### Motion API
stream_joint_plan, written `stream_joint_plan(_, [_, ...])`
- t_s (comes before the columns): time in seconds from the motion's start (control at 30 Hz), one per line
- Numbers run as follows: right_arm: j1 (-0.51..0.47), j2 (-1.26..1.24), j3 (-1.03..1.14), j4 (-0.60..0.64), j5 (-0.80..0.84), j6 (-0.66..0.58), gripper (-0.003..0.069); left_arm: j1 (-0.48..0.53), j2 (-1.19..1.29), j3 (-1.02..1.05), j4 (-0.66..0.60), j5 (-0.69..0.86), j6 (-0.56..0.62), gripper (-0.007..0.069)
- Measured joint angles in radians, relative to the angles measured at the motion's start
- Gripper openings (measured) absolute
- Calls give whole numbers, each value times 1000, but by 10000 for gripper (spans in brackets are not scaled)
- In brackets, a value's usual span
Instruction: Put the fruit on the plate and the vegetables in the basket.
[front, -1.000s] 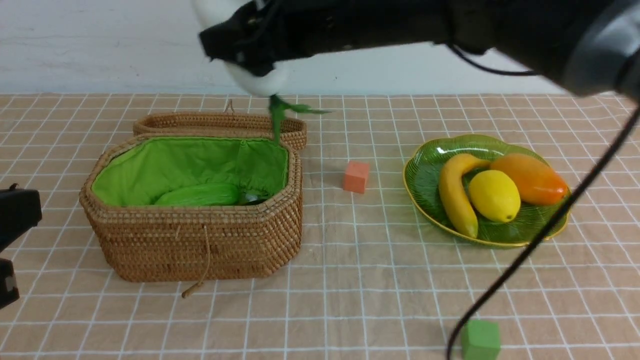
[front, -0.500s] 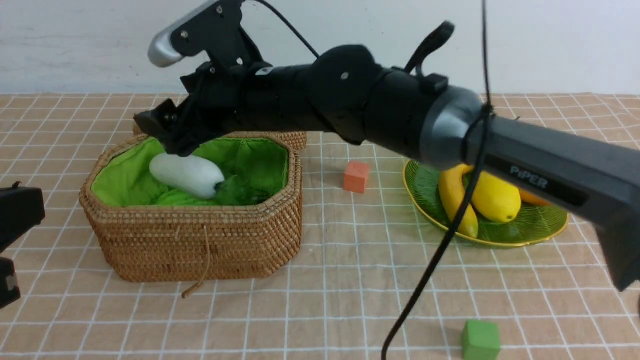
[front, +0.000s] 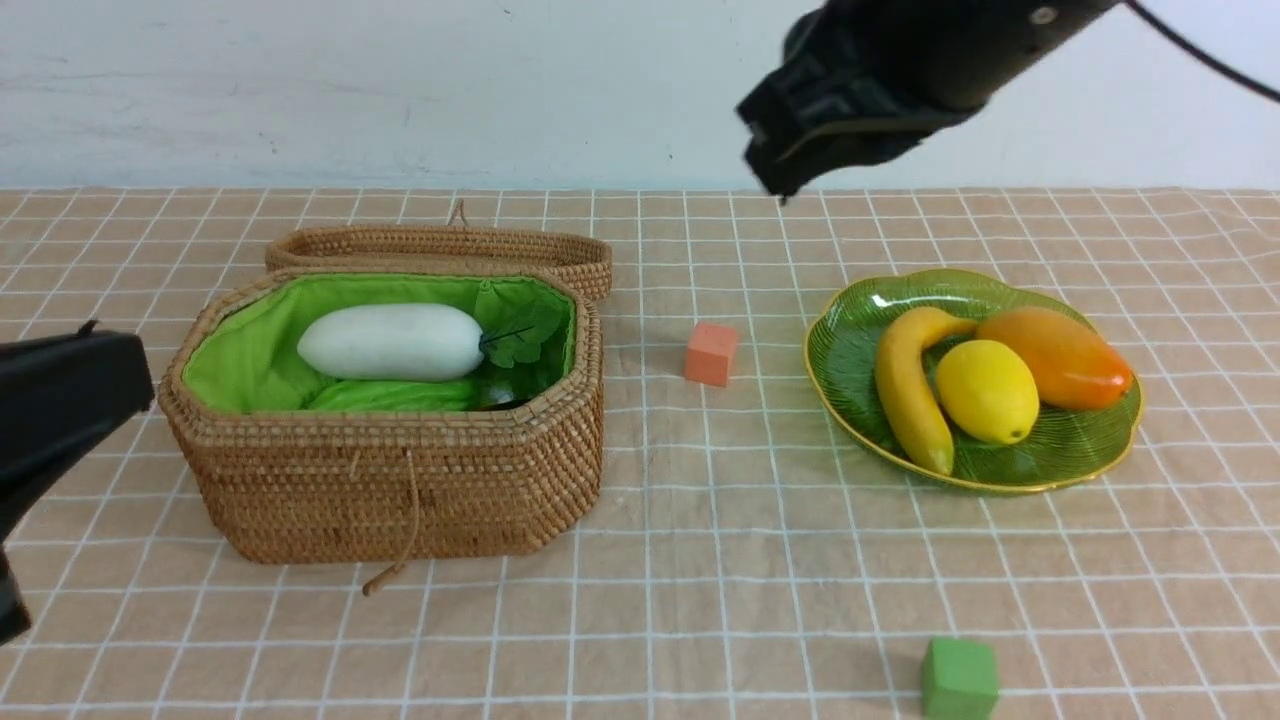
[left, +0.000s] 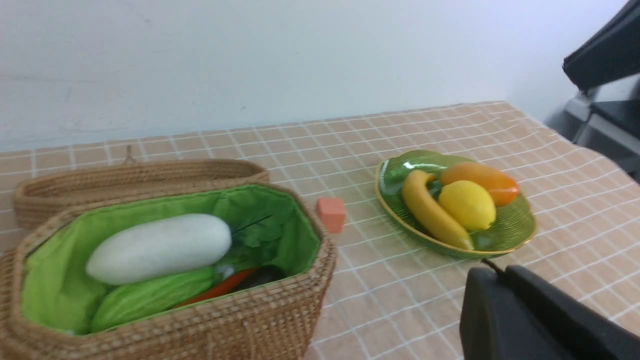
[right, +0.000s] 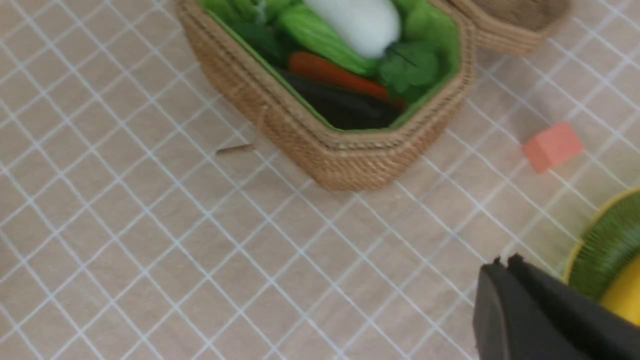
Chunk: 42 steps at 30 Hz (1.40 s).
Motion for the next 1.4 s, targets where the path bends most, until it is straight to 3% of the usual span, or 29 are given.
stream_joint_plan(0.2, [0, -207, 198, -97, 4, 134, -6, 0, -182, 199, -31, -164, -6, 6])
stream_joint_plan(0.27, [0, -351, 374, -103, 7, 214, -5, 0, -257, 292, -33, -218, -18, 6])
stream_joint_plan(0.6, [0, -702, 872, -107, -51, 456, 0, 0, -331, 368, -4, -233, -25, 8])
stream_joint_plan(0.8, [0, -770, 981, -107, -47, 479, 5, 0, -332, 368, -4, -205, -25, 13])
stream_joint_plan(1.23, [-6, -789, 1000, -107, -16, 484, 15, 0, -332, 369, -3, -203, -27, 25])
stream_joint_plan(1.4, [-117, -890, 1104, -142, -180, 444, 16, 0, -332, 369, -2, -202, -27, 30])
